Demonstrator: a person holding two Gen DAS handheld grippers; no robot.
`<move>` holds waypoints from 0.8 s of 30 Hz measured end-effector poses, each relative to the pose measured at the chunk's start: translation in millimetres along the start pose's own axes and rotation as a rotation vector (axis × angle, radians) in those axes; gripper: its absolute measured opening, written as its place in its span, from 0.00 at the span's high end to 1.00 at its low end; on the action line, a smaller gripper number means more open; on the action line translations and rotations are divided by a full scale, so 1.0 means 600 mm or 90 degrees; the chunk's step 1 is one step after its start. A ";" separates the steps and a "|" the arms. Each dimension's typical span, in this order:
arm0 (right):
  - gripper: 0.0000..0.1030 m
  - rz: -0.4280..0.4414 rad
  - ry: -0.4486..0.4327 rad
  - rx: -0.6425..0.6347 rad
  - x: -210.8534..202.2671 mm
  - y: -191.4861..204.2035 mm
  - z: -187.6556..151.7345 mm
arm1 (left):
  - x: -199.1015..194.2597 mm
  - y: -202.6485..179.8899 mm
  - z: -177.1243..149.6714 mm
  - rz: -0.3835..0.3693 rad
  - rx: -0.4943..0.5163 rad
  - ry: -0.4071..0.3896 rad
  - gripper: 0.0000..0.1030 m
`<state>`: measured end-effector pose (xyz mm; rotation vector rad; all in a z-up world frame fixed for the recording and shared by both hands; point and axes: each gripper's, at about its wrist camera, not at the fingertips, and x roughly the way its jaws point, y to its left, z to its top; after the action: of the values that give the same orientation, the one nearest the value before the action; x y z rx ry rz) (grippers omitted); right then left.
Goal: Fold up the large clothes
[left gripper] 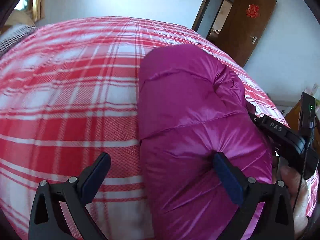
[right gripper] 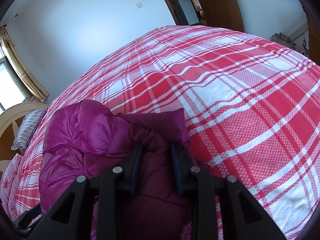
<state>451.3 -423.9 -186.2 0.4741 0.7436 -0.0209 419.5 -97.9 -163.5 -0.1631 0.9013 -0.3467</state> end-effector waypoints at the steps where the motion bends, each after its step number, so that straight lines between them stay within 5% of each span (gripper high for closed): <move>1: 0.71 0.003 0.000 0.002 -0.001 0.000 0.000 | 0.004 0.001 -0.002 -0.006 0.000 -0.008 0.01; 9: 0.67 0.044 -0.006 0.033 -0.011 -0.013 0.000 | 0.009 -0.011 -0.006 0.021 0.029 -0.022 0.01; 12: 0.43 0.031 -0.030 0.030 -0.032 -0.012 -0.001 | 0.008 -0.009 -0.008 0.018 0.026 -0.023 0.01; 13: 0.24 0.029 -0.040 0.037 -0.042 -0.017 -0.002 | 0.009 -0.008 -0.008 0.014 0.023 -0.023 0.01; 14: 0.21 0.039 -0.057 0.053 -0.056 -0.027 -0.005 | 0.010 -0.007 -0.007 0.009 0.020 -0.023 0.01; 19: 0.31 0.085 0.001 0.047 -0.049 -0.055 0.002 | 0.008 0.014 -0.005 -0.046 -0.016 -0.019 0.01; 24: 0.34 0.085 0.032 -0.008 -0.031 -0.041 0.006 | 0.007 0.008 -0.005 -0.049 -0.013 -0.021 0.01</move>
<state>435.2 -450.0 -181.7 0.5119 0.7592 0.1203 420.6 -94.8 -170.0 -0.2225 0.8676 -0.4044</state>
